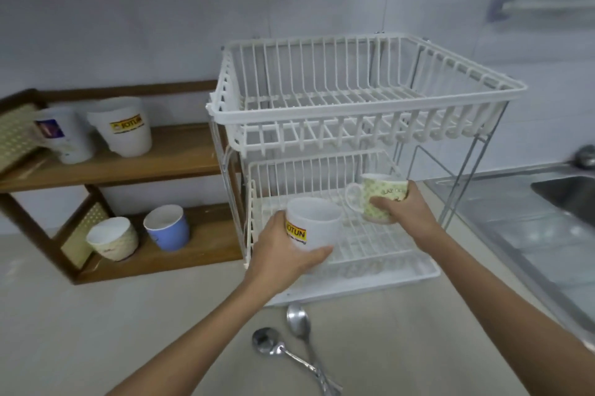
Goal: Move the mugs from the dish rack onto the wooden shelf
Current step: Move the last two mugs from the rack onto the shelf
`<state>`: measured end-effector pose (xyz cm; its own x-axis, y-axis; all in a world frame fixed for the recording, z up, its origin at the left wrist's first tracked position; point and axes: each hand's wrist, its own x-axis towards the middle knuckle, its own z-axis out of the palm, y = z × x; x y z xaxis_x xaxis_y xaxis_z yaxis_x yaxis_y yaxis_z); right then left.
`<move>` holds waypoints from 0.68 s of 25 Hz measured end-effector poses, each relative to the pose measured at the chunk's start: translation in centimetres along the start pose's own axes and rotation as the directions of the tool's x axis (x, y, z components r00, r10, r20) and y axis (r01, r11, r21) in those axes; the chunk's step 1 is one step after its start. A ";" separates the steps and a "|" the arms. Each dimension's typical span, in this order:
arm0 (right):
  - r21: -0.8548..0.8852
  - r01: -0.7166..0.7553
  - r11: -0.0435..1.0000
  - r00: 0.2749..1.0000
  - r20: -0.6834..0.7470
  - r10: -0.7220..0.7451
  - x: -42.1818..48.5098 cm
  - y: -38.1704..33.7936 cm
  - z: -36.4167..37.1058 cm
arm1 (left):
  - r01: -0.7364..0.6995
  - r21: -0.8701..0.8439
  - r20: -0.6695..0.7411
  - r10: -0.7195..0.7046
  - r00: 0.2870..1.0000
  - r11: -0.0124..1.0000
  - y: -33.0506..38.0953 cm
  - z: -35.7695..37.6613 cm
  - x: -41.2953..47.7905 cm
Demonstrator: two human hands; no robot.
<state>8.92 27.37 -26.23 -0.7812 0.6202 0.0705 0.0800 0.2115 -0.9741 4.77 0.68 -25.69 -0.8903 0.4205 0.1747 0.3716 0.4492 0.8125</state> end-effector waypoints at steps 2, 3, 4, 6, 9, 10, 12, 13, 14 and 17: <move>0.151 0.020 0.988 0.999 0.026 -0.024 -3.0 0.2 0.1 | -0.035 -0.181 0.051 0.045 0.998 0.983 -1.5 -1.5 -2.8; 0.200 0.039 0.979 0.998 0.033 -0.047 -4.5 0.0 0.4 | -0.052 -0.274 0.070 0.074 0.995 0.960 -2.5 -2.3 -3.9; 0.248 0.057 0.967 0.997 0.037 -0.068 -6.2 -0.5 1.0 | -0.067 -0.340 0.082 0.101 0.991 0.938 -3.7 -3.3 -4.8; 0.301 0.102 0.948 0.990 0.063 -0.127 -9.3 -1.5 2.9 | -0.090 -0.386 0.091 0.135 0.987 0.918 -5.9 -5.5 -6.6; 0.336 0.194 0.922 0.967 0.092 -0.237 -13.8 -3.8 6.7 | -0.108 -0.388 0.068 0.145 0.987 0.915 -8.9 -9.0 -8.5; 0.348 0.225 0.910 0.956 0.104 -0.276 -15.0 -4.9 8.0 | -0.105 -0.376 0.050 0.133 0.990 0.921 -9.8 -10.1 -8.8; 0.367 0.285 0.886 0.924 0.141 -0.355 -16.9 -7.5 11.3 | -0.058 -0.345 0.016 0.067 0.998 0.937 -11.7 -12.4 -9.1; 0.366 0.309 0.878 0.911 0.152 -0.384 -17.7 -9.0 13.0 | -0.013 -0.336 -0.002 0.013 1.000 0.942 -12.6 -13.3 -9.1; 0.357 0.330 0.874 0.902 0.152 -0.404 -18.3 -10.5 14.9 | 0.033 -0.318 -0.026 -0.044 0.999 0.948 -13.5 -14.2 -9.1; 0.296 0.361 0.884 0.904 0.122 -0.410 -19.0 -14.9 20.9 | 0.146 -0.211 -0.113 -0.173 0.978 0.967 -15.9 -16.8 -8.9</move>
<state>9.61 -3.39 -17.58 -0.8144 0.3820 0.4368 -0.3943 0.1878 -0.8996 2.39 -23.47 -30.76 -0.9651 0.2448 0.0935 0.1735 0.3294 0.9281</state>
